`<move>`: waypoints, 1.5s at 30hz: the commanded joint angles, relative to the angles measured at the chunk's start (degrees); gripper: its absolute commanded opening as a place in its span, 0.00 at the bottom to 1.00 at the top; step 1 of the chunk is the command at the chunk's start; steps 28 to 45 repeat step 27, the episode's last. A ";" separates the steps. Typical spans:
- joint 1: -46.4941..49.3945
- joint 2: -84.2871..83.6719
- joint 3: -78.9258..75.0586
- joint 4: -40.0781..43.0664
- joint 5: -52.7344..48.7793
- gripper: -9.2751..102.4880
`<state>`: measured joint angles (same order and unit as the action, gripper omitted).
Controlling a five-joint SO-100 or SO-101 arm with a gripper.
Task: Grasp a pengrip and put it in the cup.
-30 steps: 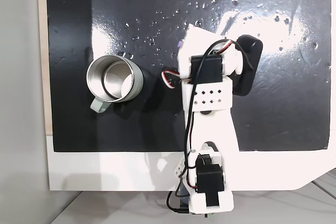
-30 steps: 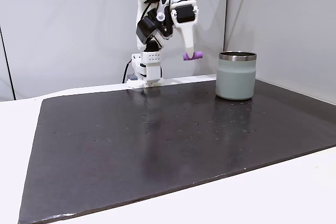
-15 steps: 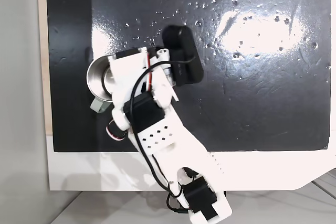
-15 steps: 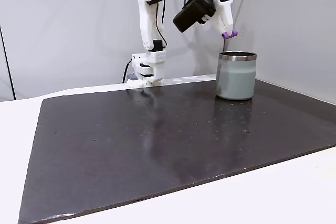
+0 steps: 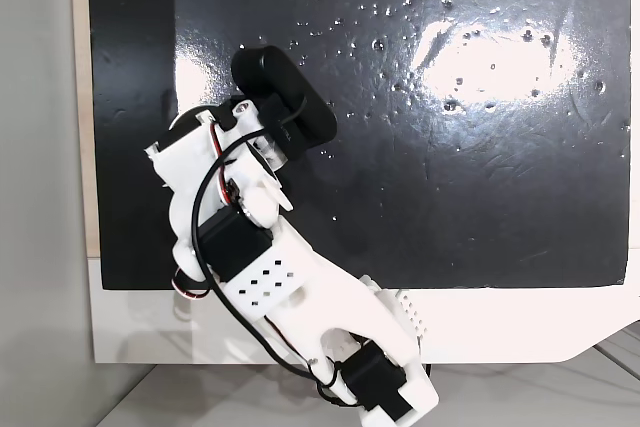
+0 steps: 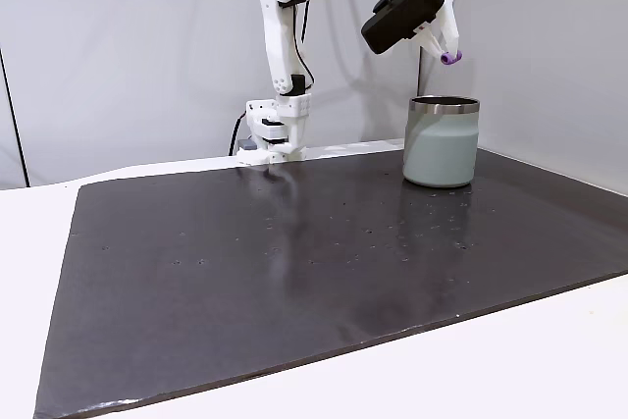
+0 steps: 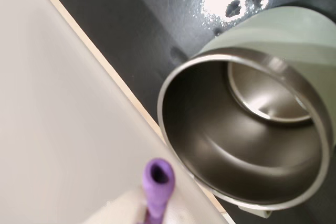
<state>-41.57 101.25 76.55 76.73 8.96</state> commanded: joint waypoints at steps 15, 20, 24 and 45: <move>0.00 5.27 2.29 -1.49 -2.29 0.30; 0.00 5.36 2.46 -1.49 -2.29 0.30; 0.00 5.36 2.64 -1.49 -2.46 0.30; -0.09 5.36 2.72 -1.49 -2.46 0.30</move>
